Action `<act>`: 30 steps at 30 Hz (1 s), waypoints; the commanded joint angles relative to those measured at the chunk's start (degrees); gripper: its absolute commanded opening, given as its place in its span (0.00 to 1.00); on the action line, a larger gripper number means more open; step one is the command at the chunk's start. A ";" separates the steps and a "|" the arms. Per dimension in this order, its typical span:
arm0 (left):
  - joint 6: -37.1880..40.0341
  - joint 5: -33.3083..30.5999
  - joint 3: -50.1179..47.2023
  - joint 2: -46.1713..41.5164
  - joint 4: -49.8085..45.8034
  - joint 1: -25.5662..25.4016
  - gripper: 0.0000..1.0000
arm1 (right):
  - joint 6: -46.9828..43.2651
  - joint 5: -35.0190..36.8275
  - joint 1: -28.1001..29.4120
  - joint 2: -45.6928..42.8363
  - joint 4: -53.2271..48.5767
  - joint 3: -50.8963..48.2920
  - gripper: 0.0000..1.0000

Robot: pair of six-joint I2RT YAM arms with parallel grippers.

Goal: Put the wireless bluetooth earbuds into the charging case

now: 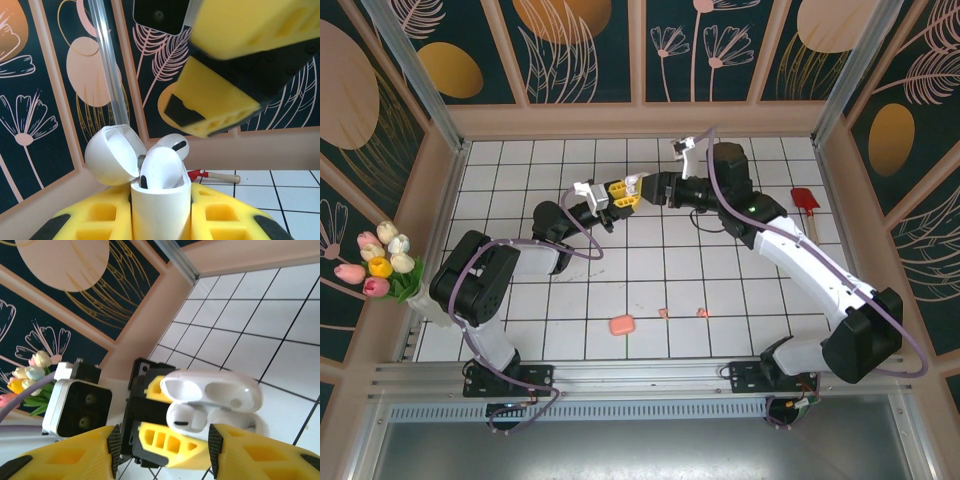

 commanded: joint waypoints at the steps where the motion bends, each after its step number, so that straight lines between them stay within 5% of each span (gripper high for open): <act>1: -0.37 0.99 1.64 0.29 1.15 -0.02 0.00 | 0.20 -0.41 0.68 -2.43 0.24 -0.78 0.52; 10: -0.07 1.30 1.13 -0.01 0.37 -0.06 0.00 | -2.37 3.47 -1.83 -0.38 -1.92 6.86 0.52; 22: -0.51 1.82 0.70 0.35 -0.19 -0.07 0.00 | -9.03 4.49 -4.28 22.65 -21.99 34.94 0.51; 30: -0.12 1.82 1.01 0.53 -1.97 -0.06 0.00 | -11.48 0.16 -3.67 28.64 -28.01 41.53 0.50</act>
